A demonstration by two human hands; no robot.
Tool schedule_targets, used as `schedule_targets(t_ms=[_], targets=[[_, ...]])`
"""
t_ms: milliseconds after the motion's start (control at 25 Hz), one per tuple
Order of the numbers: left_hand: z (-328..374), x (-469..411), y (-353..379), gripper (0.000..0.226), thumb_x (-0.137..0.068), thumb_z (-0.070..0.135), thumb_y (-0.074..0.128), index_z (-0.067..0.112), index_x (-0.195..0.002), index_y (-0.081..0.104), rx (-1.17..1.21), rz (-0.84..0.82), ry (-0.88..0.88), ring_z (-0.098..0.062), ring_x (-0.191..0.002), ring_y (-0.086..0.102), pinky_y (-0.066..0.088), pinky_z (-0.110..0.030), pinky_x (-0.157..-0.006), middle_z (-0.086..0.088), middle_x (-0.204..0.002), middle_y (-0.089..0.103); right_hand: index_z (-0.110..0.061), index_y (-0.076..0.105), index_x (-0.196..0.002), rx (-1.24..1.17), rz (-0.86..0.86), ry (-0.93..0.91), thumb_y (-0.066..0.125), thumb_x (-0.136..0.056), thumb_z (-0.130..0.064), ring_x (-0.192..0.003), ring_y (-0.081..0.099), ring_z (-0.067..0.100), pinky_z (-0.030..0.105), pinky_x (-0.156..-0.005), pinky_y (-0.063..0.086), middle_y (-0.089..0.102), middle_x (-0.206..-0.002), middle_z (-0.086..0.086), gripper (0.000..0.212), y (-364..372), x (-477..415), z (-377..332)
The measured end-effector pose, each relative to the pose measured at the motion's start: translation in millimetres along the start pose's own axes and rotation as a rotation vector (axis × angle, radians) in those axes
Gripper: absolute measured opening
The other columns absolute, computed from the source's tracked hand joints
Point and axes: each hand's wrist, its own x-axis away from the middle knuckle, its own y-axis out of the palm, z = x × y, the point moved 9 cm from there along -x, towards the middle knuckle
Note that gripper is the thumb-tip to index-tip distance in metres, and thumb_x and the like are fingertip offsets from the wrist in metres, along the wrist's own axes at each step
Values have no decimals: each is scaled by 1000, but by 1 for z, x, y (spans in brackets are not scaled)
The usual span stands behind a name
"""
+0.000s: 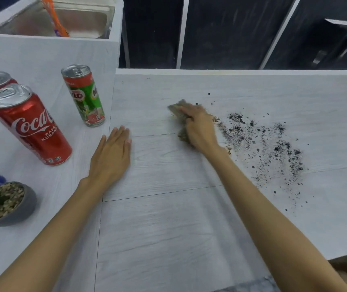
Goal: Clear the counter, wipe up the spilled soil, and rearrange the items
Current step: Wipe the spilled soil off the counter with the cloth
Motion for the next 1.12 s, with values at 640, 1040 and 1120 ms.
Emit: schedule_targets(t_ms=[640, 1040, 1120], targets=[[25, -69, 22, 50, -100, 26, 20, 10, -147, 16, -7, -29, -7, -14, -146, 5, 0, -32, -120, -3, -157, 13, -12, 45, -138, 165, -62, 140, 33, -89, 2, -137, 31, 35, 50, -116, 19, 37, -150, 6, 52, -6, -58, 100], [24, -69, 27, 49, -99, 23, 20, 11, -146, 17, -136, 4, -9, -12, -146, 10, 4, -29, -119, -2, -156, 15, -23, 32, -144, 300, -224, -205, 49, -88, -20, -144, 17, 30, 49, -118, 11, 30, -153, 2, 59, 70, -50, 26], [25, -68, 28, 49, -99, 23, 20, 11, -146, 17, -148, -7, -13, -12, -146, 9, 3, -29, -119, -2, -157, 14, -26, 36, -143, 341, -254, -141, 56, -84, -22, -142, 25, 26, 47, -118, 16, 35, -151, -4, 63, 50, -80, 69]])
